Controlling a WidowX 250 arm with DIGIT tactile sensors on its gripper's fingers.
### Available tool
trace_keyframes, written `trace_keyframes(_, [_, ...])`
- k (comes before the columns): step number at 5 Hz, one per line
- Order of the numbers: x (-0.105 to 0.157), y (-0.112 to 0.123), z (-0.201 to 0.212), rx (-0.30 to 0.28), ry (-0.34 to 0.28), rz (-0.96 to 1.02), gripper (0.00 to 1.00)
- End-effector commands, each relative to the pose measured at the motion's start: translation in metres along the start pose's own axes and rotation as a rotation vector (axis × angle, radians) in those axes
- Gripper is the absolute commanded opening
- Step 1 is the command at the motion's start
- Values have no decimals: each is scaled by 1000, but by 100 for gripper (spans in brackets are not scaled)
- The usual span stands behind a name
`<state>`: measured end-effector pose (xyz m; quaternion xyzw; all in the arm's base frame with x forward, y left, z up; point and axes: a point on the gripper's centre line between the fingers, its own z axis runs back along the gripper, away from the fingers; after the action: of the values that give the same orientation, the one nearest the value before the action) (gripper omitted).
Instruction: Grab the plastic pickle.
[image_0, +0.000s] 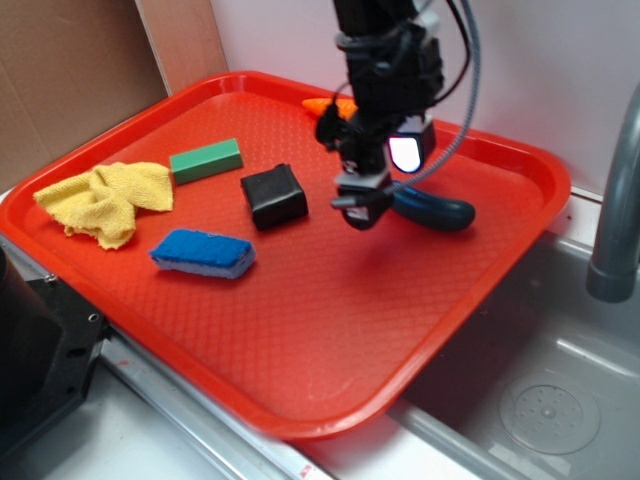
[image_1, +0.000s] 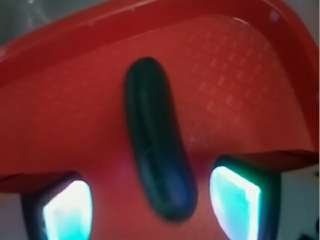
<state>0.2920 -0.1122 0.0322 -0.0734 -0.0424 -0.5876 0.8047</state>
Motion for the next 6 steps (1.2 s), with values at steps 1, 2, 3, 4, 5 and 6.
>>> trace_keyframes(1, [18, -13, 3, 65, -3, -66, 0])
trace_keyframes(2, [17, -18, 4, 80, 15, -52, 0])
trace_keyframes(3, [7, -17, 31, 106, 81, 101, 0])
trace_keyframes(4, [-6, -19, 65, 127, 108, 351, 0])
trace_keyframes(5, [-24, -24, 98, 158, 121, 600, 0])
trace_keyframes(6, [-51, -37, 134, 159, 112, 851, 0])
